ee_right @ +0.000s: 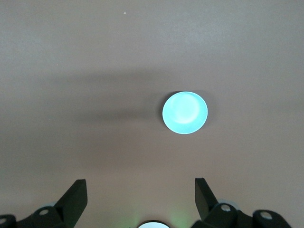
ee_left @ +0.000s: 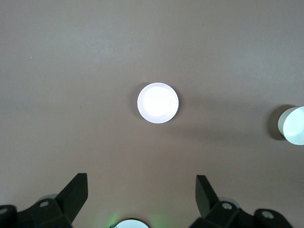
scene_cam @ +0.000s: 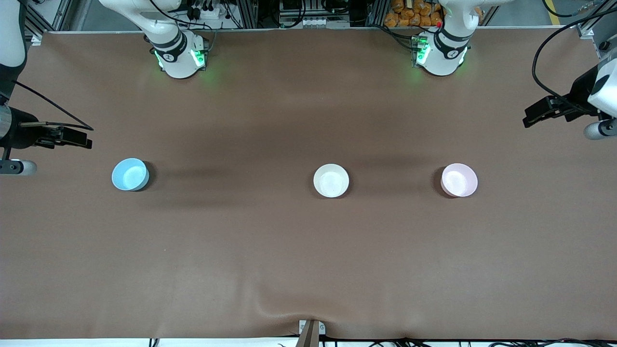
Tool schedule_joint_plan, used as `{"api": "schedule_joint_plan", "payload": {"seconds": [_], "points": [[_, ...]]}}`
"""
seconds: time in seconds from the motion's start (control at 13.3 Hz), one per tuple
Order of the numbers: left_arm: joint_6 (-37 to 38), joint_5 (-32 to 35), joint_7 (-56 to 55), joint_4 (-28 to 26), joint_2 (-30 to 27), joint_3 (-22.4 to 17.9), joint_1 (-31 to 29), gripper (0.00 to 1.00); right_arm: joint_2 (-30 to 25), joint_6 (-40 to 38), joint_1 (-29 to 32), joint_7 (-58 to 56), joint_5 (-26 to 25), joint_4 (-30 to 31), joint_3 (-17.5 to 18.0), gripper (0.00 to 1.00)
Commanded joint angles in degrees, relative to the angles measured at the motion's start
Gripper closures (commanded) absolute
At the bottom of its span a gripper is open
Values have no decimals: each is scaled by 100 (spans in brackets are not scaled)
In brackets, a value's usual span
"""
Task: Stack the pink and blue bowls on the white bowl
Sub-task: 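Lower the left gripper over the pink bowl rim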
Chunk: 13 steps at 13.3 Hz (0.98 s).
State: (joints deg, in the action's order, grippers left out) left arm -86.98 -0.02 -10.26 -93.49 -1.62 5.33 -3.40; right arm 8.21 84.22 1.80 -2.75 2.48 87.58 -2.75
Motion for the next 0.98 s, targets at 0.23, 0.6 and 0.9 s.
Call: {"api": "schedule_joint_plan", "payload": {"seconds": [0.23,0.6,0.9], "points": [[-713,-95,147,-827,-84,21,-100,0,32,-2,-22,2,42,-92,-7,0],[-1855,-95,156,-1890,-75,12,-100,0,23,7,-30,2,33,-83,-7,0],[-3067,-95,444,-2857,12,21,-424,0,14,-2,-22,2,33,-4,-7,0]]}}
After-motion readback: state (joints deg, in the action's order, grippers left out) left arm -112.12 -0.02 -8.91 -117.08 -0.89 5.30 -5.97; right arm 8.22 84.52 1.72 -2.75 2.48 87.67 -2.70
